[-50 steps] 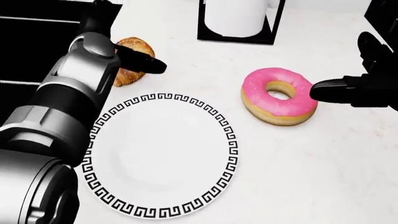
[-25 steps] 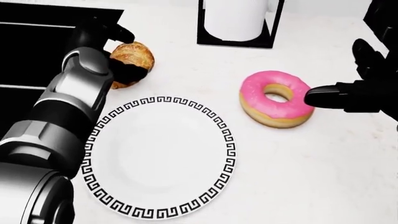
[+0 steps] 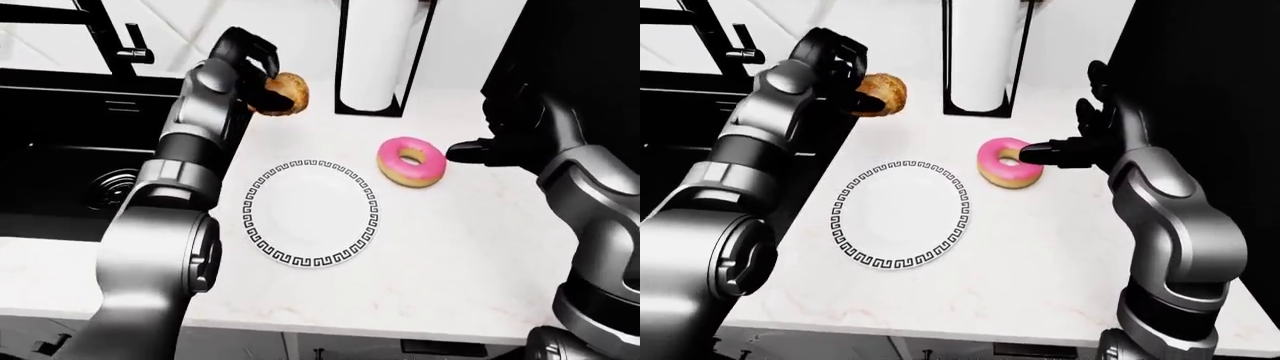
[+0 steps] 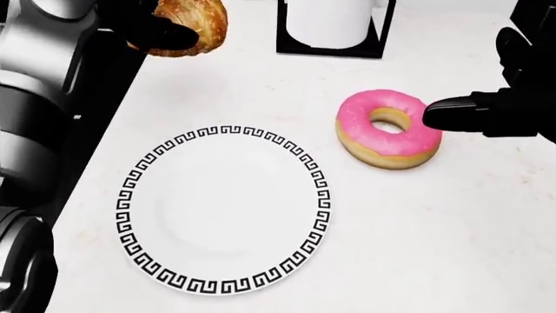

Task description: Place the pastries on the plates.

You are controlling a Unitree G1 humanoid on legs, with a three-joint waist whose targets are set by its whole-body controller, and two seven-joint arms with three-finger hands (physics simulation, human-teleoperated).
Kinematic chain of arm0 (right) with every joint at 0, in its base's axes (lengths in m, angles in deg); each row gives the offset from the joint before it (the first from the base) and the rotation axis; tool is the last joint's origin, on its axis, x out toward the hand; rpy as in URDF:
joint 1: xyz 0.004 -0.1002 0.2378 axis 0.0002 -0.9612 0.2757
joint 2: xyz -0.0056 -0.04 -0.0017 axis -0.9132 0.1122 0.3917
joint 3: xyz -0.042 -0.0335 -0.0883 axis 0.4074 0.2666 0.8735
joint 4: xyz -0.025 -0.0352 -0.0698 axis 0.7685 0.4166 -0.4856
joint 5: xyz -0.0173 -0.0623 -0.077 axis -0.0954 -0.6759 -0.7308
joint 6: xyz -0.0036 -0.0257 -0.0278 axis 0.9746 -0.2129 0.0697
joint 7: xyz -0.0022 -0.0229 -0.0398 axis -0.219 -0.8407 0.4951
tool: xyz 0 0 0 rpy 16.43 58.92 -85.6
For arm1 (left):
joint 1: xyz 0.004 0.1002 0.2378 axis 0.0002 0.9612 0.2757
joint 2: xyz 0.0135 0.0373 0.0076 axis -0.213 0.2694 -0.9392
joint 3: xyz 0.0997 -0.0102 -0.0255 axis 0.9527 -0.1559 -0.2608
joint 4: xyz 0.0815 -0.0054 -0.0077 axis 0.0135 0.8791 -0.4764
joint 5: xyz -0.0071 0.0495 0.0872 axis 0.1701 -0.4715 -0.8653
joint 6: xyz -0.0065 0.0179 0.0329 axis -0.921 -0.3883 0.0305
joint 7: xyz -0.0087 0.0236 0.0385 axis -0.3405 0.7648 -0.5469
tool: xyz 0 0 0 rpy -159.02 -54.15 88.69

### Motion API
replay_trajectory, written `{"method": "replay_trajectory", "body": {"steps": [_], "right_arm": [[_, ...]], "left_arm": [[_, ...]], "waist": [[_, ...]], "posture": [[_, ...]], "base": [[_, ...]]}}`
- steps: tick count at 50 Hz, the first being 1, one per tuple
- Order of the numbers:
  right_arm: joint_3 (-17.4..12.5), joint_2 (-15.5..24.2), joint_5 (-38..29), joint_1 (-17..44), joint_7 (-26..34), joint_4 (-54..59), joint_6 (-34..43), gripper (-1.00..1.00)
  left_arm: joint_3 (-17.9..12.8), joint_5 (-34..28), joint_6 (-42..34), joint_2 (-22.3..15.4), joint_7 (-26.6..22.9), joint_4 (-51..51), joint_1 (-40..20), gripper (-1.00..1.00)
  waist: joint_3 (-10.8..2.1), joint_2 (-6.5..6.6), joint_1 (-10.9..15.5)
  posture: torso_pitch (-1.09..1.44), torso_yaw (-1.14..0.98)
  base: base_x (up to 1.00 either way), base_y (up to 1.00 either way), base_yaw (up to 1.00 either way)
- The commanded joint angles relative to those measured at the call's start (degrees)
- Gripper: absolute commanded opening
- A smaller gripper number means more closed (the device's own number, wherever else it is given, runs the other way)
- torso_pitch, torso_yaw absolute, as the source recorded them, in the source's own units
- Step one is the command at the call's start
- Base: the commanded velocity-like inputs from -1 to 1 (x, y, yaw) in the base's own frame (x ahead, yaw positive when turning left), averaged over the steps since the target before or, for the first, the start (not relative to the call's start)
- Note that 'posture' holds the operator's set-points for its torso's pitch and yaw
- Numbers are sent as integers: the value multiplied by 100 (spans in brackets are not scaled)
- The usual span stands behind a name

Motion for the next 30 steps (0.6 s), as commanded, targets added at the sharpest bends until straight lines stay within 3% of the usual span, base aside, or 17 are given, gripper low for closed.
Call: {"method": "replay_trajectory", "body": {"steps": [1,11,18,23,30], "right_arm": [[-105,105,8,159,-26,-129,-158,100],[-101,141,65,182,-91,-96,-183,100],[-76,150,81,211,-124,-74,-183,100],[-77,163,80,208,-121,-79,-177,100],[-47,147,34,183,-108,2,-282,100]], "left_arm": [[-6,83,125,-88,-533,-455,-119,-100],[-85,444,-438,-278,-2274,-2436,858,-100],[41,470,-1015,-211,-3450,-4142,1666,-100],[66,353,-1280,-136,-4078,-4993,2125,-100],[10,295,-1448,-103,-4585,-5491,2410,-100]], "waist": [[-140,-11,6],[-114,-11,2],[-100,-15,2],[-88,-26,13],[-84,-26,16]], "posture": [[0,0],[0,0],[0,0],[0,0],[0,0]], "base": [[0,0,0],[0,0,0],[0,0,0],[0,0,0],[0,0,0]]}}
